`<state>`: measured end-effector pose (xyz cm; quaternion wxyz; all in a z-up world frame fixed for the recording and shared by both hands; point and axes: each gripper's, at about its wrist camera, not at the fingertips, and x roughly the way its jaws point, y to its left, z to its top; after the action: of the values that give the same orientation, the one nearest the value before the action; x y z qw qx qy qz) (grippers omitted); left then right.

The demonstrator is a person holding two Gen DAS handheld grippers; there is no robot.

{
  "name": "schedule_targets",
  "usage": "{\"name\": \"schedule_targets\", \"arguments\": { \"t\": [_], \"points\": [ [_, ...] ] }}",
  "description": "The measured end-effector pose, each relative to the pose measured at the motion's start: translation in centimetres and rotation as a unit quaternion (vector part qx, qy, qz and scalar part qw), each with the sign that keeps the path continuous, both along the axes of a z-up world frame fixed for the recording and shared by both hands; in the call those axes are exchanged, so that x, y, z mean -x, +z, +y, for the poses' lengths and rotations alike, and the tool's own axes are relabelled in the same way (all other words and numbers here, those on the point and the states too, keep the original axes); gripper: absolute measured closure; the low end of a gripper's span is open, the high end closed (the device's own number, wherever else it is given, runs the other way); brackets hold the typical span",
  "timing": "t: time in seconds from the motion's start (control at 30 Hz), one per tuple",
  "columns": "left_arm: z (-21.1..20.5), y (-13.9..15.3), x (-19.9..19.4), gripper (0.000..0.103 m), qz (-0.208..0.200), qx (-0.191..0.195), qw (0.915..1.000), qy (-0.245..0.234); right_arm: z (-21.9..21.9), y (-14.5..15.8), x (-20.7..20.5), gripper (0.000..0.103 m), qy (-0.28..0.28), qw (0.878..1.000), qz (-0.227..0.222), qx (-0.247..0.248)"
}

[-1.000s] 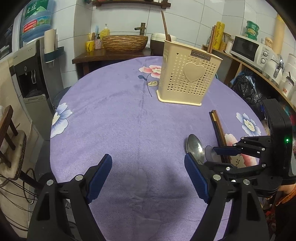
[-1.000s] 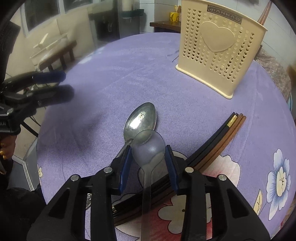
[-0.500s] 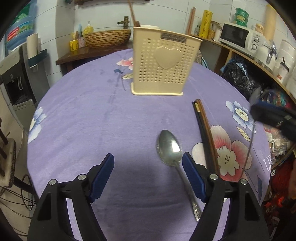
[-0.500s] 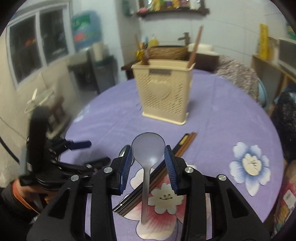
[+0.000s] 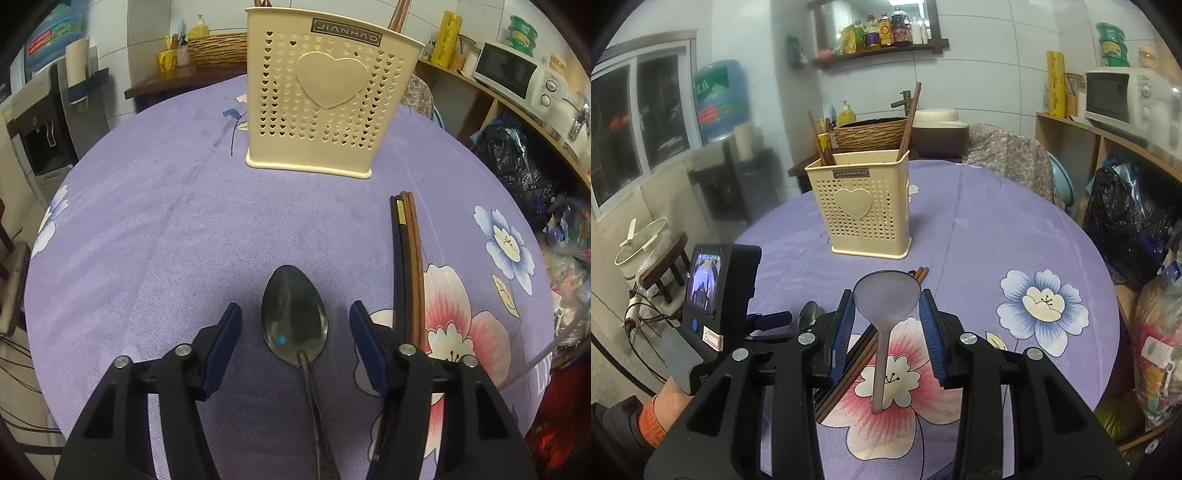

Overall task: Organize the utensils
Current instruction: 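Grasp the clear plastic spoon with the right tool while the left tool grasps the metal spoon, then carry both spoons over the beige holder and lower them in, opening both tools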

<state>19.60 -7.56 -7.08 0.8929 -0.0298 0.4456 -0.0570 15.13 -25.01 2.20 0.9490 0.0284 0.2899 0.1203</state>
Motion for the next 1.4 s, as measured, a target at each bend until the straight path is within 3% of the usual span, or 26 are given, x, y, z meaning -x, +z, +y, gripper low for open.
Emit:
{"name": "schedule_targets", "arguments": {
  "t": [0.2, 0.43, 0.67, 0.9, 1.4],
  "points": [
    [-1.1, -0.2, -0.5, 0.066, 0.000, -0.012, 0.9999, 0.006, -0.3, 0.0, 0.5, 0.066, -0.005, 1.000, 0.001, -0.004],
    [-0.9, 0.3, -0.9, 0.066, -0.007, -0.005, 0.9999, -0.005, -0.4, 0.0, 0.5, 0.066, -0.009, 1.000, 0.002, -0.006],
    [1.7, 5.4, 0.5, 0.066, -0.085, 0.040, 0.9954, -0.014, -0.3, 0.1, 0.2, 0.066, -0.006, 1.000, 0.006, -0.008],
    [4.0, 9.4, 2.2, 0.067, -0.151, 0.042, 0.9874, -0.025, -0.3, 0.0, -0.2, 0.066, -0.006, 1.000, 0.008, -0.012],
    [5.9, 9.6, 2.3, 0.067, -0.158, 0.064, 0.9848, -0.035, 0.2, 0.6, -0.6, 0.066, 0.010, 1.000, -0.002, -0.011]
  ]
}}
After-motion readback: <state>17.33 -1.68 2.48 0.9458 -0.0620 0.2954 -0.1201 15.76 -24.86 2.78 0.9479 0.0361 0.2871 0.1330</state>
